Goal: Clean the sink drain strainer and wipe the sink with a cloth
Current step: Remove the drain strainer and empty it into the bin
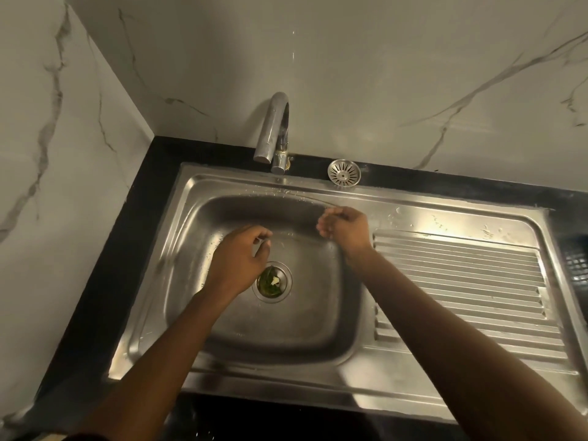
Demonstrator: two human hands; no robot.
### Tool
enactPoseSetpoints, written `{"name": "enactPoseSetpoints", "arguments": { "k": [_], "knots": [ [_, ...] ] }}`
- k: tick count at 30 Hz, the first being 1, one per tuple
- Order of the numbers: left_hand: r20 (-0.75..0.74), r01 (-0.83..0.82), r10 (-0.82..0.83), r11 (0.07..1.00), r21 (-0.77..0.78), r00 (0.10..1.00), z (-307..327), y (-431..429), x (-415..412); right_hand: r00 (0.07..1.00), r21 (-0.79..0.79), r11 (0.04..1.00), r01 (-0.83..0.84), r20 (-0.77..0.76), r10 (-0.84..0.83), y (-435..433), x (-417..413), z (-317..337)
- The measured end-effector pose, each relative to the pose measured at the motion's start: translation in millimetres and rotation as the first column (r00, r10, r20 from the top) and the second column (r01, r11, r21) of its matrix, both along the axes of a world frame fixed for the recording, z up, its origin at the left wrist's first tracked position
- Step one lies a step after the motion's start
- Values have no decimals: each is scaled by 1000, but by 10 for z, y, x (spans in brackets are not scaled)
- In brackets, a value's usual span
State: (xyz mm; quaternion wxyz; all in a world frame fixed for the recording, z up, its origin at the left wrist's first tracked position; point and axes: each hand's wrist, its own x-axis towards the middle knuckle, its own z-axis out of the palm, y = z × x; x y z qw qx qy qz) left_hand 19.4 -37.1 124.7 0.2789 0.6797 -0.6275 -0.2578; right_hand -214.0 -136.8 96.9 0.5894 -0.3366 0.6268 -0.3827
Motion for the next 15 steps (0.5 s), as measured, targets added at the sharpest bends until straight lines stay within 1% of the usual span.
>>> {"name": "enactPoseSetpoints", "arguments": {
  "k": [2,4,6,10,13,15],
  "knots": [
    [-2,-21,21,999,34,1000,-39,52,68,975,-28,984,-174,-146,168,242,72,-118],
    [6,-24,24,997,68,1000,-87,111,127,880,-19,936,-350,-348,322,431,177,-241],
    [9,-15,14,995,99,1000,-135,164,182,768,6,875,-484,-477,427,558,307,-337],
    [9,7,-9,986,167,1000,-225,246,259,588,123,752,-647,-547,596,697,564,-490],
    [25,12,-18,973,230,1000,-321,299,302,434,202,656,-727,-605,668,756,711,-582],
    [26,5,-12,966,259,1000,-394,337,338,337,264,587,-765,-612,715,798,813,-656]
  ]
}}
